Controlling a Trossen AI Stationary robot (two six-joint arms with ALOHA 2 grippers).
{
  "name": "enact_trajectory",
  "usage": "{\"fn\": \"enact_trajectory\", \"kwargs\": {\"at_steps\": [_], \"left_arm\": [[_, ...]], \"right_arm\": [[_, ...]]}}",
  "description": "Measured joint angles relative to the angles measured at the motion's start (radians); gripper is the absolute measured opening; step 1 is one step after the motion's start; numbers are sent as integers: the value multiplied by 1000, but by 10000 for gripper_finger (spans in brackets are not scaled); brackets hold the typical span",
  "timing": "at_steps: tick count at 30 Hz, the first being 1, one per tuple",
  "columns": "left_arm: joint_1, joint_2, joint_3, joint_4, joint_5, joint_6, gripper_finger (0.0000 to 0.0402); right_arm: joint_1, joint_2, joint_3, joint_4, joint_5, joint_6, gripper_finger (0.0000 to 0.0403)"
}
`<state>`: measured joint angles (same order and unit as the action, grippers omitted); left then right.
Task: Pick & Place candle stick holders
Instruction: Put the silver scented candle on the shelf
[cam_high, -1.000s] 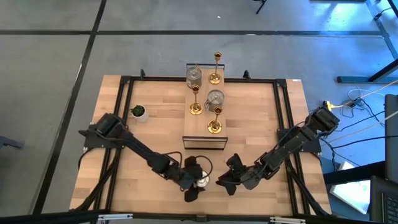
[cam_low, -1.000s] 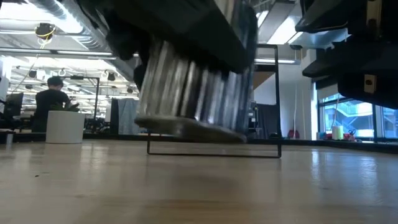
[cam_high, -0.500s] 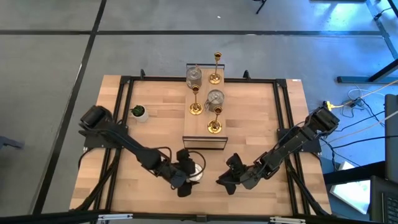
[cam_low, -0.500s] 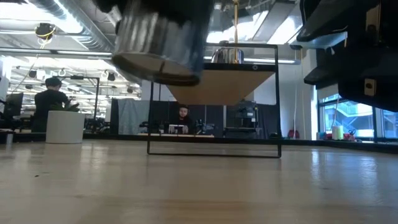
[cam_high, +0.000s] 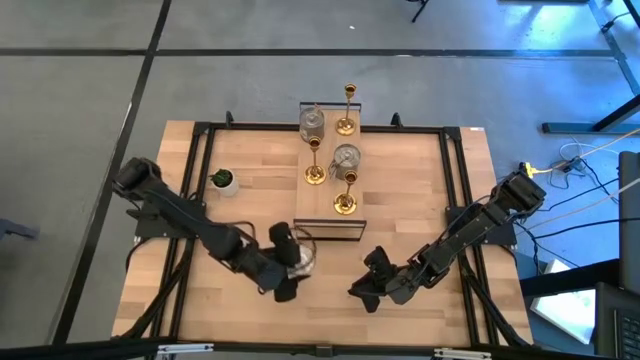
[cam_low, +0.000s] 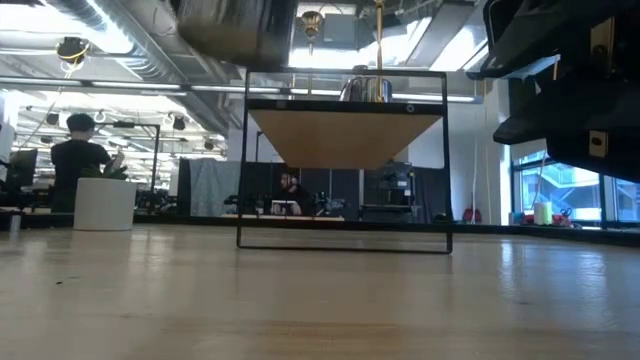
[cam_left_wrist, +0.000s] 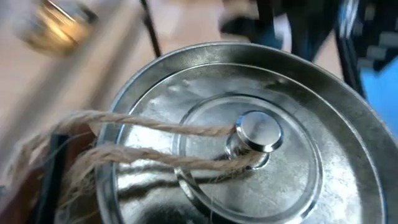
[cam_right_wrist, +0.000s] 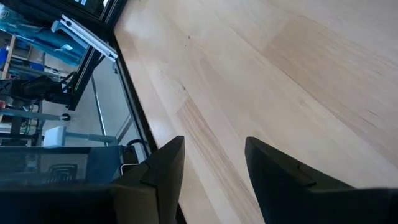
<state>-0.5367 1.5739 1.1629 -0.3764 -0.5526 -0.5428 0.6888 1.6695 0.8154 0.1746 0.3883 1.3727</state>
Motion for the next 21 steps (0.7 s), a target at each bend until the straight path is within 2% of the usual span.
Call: {"fn": "enact_trajectory", "kwargs": {"at_steps": [5, 10, 16, 21], "left_arm": [[49, -143, 0, 9, -92, 22, 358], [166, -223, 0, 8, -110, 105, 358], [310, -189, 0, 57, -29, 195, 358], [357, -137, 0, 148, -31, 228, 358]], "right_arm": [[-5, 0, 0, -8, 0, -19, 174], [-17, 0, 0, -16, 1, -28, 174], [-22, 0, 0, -15, 7, -45, 174], [-22, 0, 0, -15, 17, -49, 174]]}}
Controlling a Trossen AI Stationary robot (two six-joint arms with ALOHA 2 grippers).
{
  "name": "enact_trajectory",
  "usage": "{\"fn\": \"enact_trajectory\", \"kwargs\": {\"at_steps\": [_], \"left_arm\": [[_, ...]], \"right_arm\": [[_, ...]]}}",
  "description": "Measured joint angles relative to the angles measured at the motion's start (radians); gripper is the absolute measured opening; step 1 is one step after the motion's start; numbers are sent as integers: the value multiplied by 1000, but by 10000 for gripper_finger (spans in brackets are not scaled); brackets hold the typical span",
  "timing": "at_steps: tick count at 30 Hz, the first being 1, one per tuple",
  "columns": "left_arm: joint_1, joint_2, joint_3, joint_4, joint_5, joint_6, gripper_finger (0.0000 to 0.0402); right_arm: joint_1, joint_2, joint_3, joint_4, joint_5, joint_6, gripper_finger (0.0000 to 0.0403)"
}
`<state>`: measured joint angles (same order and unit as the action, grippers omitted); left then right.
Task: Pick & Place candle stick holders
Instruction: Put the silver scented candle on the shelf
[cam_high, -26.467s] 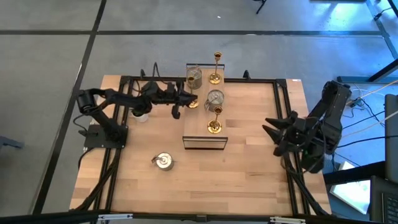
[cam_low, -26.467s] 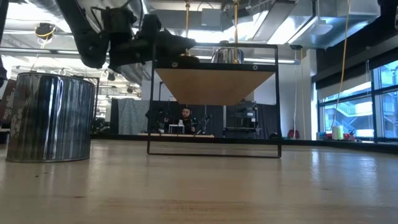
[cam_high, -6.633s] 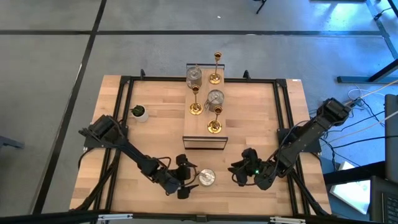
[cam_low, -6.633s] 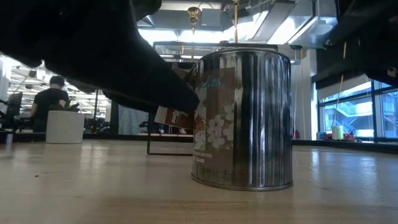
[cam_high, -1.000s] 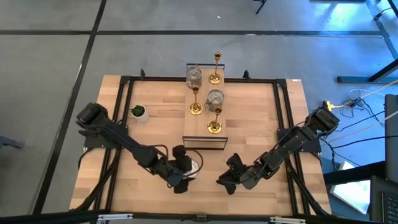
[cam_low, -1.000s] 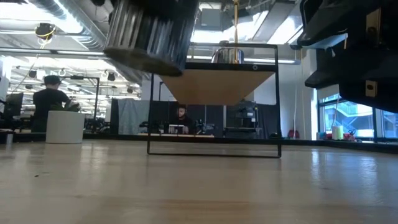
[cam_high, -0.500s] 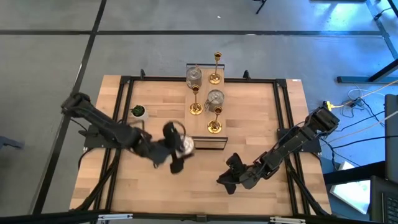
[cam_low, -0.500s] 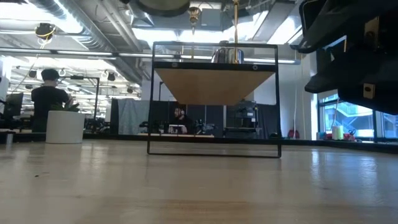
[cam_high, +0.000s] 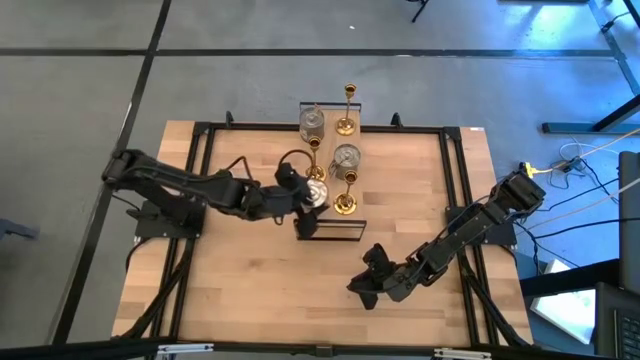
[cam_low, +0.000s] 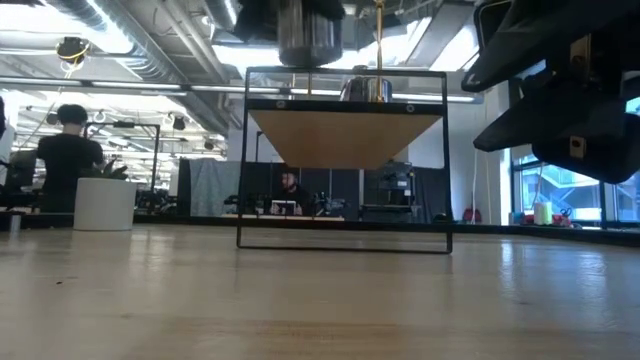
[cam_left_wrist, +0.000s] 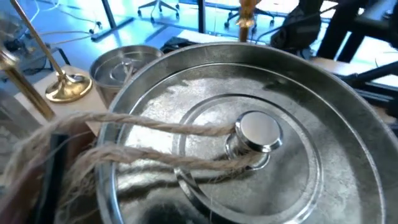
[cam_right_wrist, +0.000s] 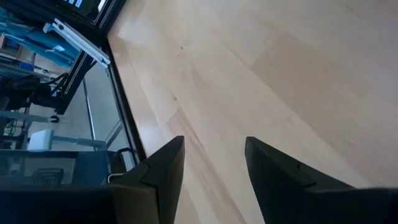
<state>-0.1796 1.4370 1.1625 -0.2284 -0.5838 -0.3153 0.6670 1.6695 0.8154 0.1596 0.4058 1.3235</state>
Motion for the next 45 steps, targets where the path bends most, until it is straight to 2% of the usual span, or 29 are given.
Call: {"fn": "enact_trajectory", "kwargs": {"at_steps": [12, 18, 32, 45], "left_arm": [[46, 15, -122, 103, -2, -99, 358], [92, 20, -124, 100, 102, -106, 358], [93, 47, -123, 51, 181, -109, 358], [88, 60, -122, 55, 137, -95, 371]], "right_arm": [[1, 0, 0, 1, 14, 0, 174], [2, 0, 0, 1, 40, 0, 174], [2, 0, 0, 1, 69, 0, 175], [0, 0, 0, 1, 65, 3, 175]]}}
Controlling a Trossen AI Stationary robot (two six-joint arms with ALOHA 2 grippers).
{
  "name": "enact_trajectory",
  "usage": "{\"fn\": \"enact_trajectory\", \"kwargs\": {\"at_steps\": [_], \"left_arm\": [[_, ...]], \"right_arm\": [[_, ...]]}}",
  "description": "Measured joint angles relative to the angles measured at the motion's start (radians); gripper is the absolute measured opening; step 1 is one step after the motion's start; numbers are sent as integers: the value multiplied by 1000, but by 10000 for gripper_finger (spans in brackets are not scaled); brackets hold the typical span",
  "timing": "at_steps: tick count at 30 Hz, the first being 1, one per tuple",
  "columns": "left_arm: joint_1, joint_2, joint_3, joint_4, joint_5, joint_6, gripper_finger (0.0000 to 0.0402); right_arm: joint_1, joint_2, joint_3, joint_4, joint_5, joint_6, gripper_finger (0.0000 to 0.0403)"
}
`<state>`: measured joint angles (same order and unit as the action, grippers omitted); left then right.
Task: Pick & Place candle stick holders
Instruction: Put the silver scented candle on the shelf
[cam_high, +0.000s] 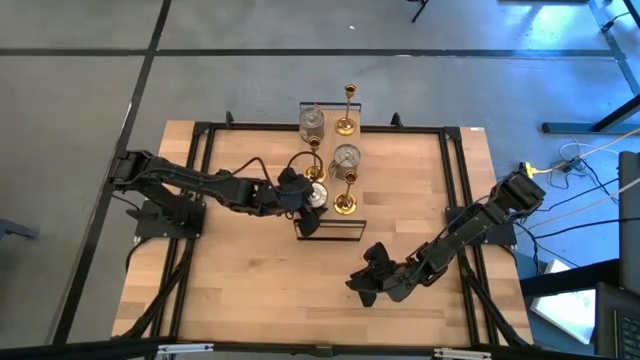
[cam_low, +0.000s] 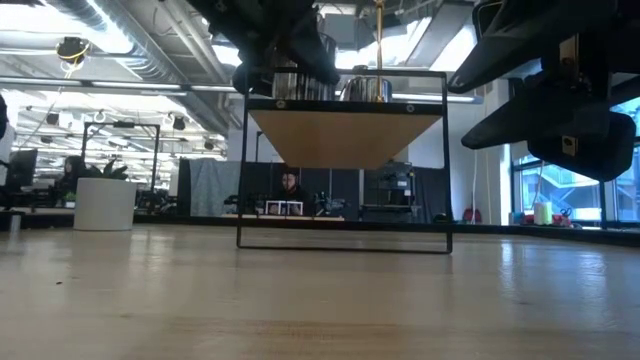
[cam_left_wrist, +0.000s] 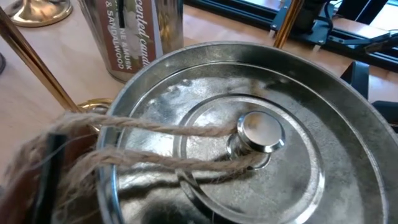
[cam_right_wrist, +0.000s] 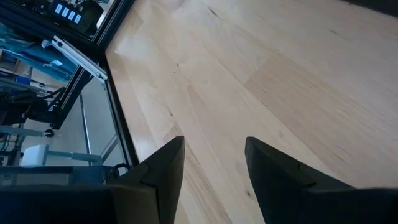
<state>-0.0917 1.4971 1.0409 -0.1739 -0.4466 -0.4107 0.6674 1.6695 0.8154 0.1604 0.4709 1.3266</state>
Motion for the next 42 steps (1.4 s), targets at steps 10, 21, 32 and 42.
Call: {"fn": "enact_trajectory", "kwargs": {"at_steps": [10, 21, 32, 42], "left_arm": [[-16, 1, 0, -20, 0, 32, 373], [-43, 2, 0, -16, -10, 73, 374], [-50, 1, 0, -6, -2, 164, 380], [-51, -3, 0, -13, -3, 146, 377]], "right_arm": [[0, 0, 0, 0, 0, 0, 175], [0, 0, 0, 0, 0, 1, 175], [0, 0, 0, 0, -1, 1, 175], [0, 0, 0, -1, -1, 1, 175]]}}
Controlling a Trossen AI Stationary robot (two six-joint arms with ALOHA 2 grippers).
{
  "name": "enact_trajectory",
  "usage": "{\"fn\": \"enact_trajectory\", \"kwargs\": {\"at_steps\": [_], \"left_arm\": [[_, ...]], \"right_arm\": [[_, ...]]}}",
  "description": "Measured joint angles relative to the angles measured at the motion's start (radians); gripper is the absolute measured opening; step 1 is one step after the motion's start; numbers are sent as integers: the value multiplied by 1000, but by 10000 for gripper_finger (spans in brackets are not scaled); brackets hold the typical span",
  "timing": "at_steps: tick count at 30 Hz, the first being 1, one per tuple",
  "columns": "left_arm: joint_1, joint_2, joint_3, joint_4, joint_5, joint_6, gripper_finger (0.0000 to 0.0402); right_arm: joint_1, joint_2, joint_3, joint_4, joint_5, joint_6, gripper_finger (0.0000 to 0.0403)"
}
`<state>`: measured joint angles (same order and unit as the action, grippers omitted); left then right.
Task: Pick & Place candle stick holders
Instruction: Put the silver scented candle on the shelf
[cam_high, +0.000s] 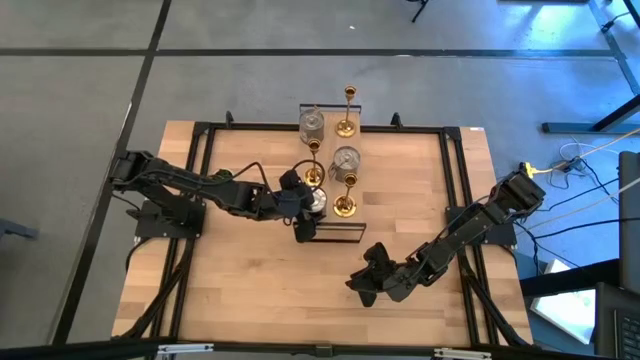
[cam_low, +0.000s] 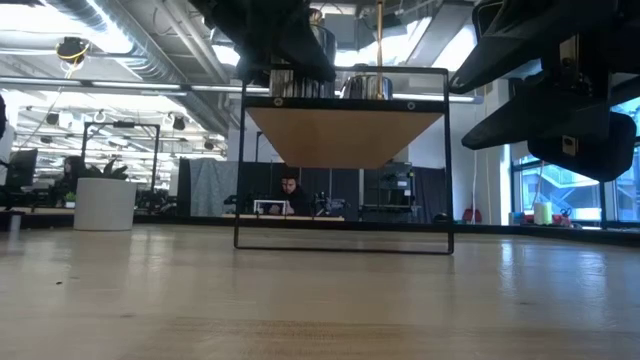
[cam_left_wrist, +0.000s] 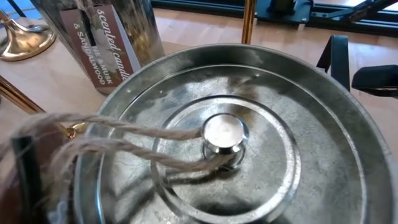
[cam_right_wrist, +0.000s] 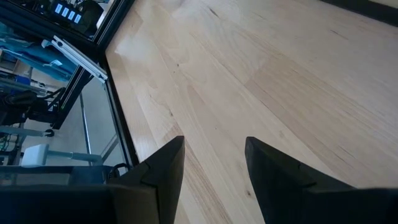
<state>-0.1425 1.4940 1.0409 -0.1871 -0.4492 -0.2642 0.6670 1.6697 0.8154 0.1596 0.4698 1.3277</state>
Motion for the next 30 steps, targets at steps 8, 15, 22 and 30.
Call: {"fn": "enact_trajectory", "kwargs": {"at_steps": [8, 15, 22, 30], "left_arm": [[0, 0, 0, -1, -3, -3, 377], [-2, -1, 0, -19, -50, -12, 384], [-1, -2, 1, -42, -54, -17, 399], [-2, -2, 1, -45, -57, -17, 400]], "right_arm": [[0, 0, 0, 0, 0, 0, 175], [0, 0, 0, 0, 0, 0, 174], [0, 0, 0, 0, 1, 0, 174], [-5, 0, 0, 0, 16, 0, 174]]}}
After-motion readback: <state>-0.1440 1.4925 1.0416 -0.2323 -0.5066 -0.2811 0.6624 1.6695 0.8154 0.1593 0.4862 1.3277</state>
